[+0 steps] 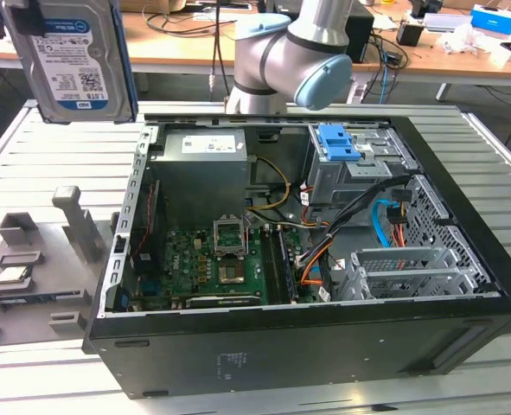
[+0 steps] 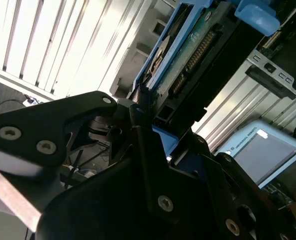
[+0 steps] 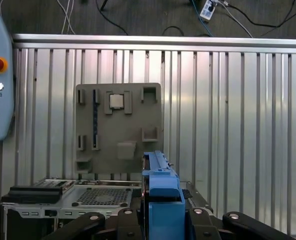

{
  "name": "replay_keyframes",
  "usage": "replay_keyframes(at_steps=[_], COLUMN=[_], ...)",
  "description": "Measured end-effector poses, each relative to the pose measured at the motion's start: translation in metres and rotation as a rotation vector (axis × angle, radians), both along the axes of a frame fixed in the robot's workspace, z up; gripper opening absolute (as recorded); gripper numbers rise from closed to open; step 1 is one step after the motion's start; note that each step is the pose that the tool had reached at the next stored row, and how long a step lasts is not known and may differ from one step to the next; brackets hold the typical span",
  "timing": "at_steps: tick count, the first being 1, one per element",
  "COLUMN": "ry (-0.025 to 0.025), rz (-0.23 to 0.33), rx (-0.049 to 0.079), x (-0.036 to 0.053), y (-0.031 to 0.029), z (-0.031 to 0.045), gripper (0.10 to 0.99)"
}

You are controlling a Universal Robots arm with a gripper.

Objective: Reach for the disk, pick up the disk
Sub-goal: 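Pick up the disk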

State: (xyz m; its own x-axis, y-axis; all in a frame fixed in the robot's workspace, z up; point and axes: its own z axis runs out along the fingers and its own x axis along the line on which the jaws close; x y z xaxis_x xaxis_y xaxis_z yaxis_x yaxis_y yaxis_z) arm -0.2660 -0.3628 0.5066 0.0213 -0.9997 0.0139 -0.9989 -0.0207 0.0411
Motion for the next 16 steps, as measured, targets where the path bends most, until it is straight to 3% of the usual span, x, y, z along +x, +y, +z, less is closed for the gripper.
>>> replay_keyframes(at_steps=[2, 7, 9, 10, 16], ry=[0.0000, 0.0009, 0.0013, 0.0020, 0.0036], rz=[0.000, 0.000, 0.000, 0.000, 0.000], rx=[0.000, 0.000, 0.000, 0.000, 0.000], x=[0.0092, 0.0520, 0.0604, 0.0704, 0.0976], y=[0.0003, 0.0014, 0.0017, 0.0019, 0.0026], z=[-0.0001, 0.0000, -0.0001, -0.0004, -0.0018], gripper=[0.365, 0.365, 0.365, 0.365, 0.365])
